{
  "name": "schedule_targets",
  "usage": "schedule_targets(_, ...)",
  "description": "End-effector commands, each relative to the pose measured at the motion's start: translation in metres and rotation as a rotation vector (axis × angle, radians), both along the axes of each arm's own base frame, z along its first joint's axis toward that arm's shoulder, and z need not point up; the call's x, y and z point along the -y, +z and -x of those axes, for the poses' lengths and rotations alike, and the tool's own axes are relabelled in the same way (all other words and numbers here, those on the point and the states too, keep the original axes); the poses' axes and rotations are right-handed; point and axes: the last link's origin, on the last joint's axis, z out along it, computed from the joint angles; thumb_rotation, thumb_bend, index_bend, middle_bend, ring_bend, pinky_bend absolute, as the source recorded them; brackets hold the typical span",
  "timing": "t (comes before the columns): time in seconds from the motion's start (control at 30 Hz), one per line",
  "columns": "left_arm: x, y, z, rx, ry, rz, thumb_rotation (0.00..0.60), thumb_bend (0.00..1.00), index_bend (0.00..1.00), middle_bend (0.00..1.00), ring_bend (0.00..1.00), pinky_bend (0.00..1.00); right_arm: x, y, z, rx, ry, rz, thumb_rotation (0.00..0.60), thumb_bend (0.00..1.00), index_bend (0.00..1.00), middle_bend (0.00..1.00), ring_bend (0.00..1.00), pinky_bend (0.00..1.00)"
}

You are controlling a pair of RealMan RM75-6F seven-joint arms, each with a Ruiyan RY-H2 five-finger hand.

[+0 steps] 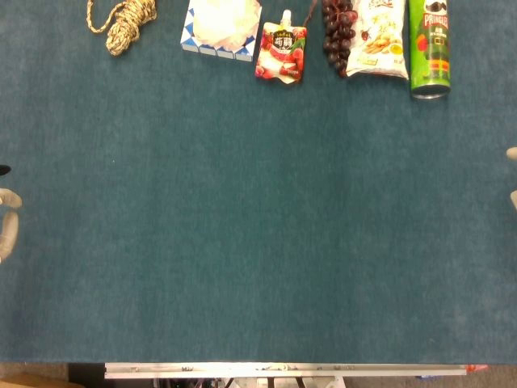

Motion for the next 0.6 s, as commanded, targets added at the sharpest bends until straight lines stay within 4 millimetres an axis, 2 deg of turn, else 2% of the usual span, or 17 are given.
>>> schedule_targets(0.03,0.0002,0.0002,-0.0004,0.004,-0.004,-0.004,0.600,0.46,0.50,0.31,0.48,0.71,0.0000,-0.0004,0.0000,0.000,0.003,-0.001,0.600,0.27,0.32,0.20,0.26,0.47)
schedule_targets(0.17,0.0000,0.0012,-0.0007,0.004,-0.012,-0.019,0.600,0.46,0.51,0.32,0.55,0.80,0.0004,-0.0008,0.0000,-0.004,0.011,0.002,0.600,0.27,0.32,0.20,0.30,0.53)
schedule_targets(0.3,-0.0003,0.0012,-0.0009,0.000,-0.018,-0.032,0.600,0.47,0.51,0.32,0.64,0.87,0.0003,-0.0010,0.0000,-0.006,0.014,0.008,0.600,0.31,0.32,0.20,0.53,0.75)
schedule_targets(0.4,-0.0006,0.0005,-0.0011,-0.004,-0.019,-0.039,0.600,0.55,0.49,0.32,0.73,0.93,0.0001,-0.0008,0.0003,-0.018,0.017,0.013,0.600,0.41,0.32,0.20,0.70,0.86)
schedule_targets(0.5,-0.0003,0.0002,-0.0011,-0.007,-0.017,-0.039,0.600,0.67,0.42,0.31,0.81,0.97,0.0002,-0.0007,0.0001,-0.035,0.021,0.025,0.600,0.58,0.32,0.20,0.81,0.94)
schedule_targets(0.6,-0.0005,-0.0006,-0.0010,-0.013,-0.012,-0.035,0.600,0.73,0.32,0.25,0.84,0.98,0.0004,-0.0006,-0.0004,-0.059,0.031,0.046,0.600,0.86,0.32,0.21,0.88,0.99)
